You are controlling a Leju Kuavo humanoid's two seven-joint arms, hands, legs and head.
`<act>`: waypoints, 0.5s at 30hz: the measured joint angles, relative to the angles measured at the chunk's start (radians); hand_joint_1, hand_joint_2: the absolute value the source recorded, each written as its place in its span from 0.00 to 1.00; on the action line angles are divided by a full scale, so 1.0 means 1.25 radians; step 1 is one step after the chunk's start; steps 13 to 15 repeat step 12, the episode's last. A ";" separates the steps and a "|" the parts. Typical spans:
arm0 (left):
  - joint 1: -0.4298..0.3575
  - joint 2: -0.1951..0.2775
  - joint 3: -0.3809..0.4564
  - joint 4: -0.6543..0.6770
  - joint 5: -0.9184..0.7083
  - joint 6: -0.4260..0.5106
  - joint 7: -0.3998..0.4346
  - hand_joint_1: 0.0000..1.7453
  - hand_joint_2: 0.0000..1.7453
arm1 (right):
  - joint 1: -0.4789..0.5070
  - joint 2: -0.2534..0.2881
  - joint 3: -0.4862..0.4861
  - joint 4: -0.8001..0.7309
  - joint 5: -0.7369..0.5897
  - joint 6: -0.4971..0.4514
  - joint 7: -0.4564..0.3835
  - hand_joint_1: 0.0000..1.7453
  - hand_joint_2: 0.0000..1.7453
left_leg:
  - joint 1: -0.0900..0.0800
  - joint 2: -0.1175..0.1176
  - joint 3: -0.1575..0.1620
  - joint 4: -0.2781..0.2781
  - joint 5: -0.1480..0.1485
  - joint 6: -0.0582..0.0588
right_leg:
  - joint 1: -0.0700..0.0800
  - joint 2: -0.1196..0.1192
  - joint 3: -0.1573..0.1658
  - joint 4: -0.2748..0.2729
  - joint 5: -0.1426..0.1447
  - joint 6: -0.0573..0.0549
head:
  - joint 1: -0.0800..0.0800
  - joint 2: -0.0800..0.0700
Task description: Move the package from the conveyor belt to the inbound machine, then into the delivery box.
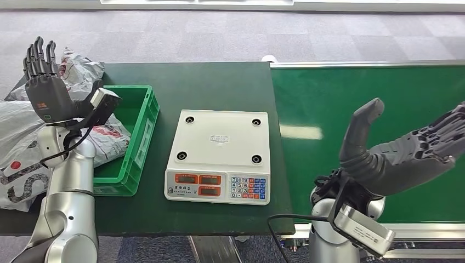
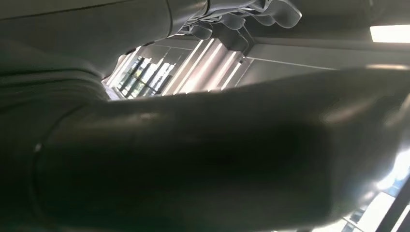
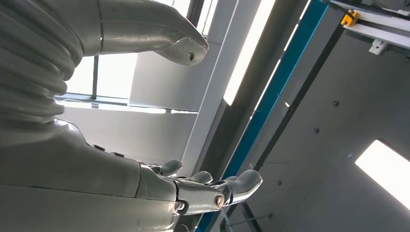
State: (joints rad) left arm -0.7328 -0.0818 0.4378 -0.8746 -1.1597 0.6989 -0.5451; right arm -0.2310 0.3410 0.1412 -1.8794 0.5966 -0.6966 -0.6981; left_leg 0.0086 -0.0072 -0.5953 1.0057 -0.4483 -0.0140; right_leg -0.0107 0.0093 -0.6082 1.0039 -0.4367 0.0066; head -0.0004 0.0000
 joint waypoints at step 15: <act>0.164 -0.043 -0.172 -0.349 0.852 -0.301 -0.105 0.00 1.00 | -0.002 -0.009 0.069 0.085 -0.292 0.037 0.008 0.00 1.00 | 0.000 -0.003 0.000 0.000 -0.001 0.000 | 0.000 -0.002 0.001 0.000 -0.002 0.000 | 0.000 0.000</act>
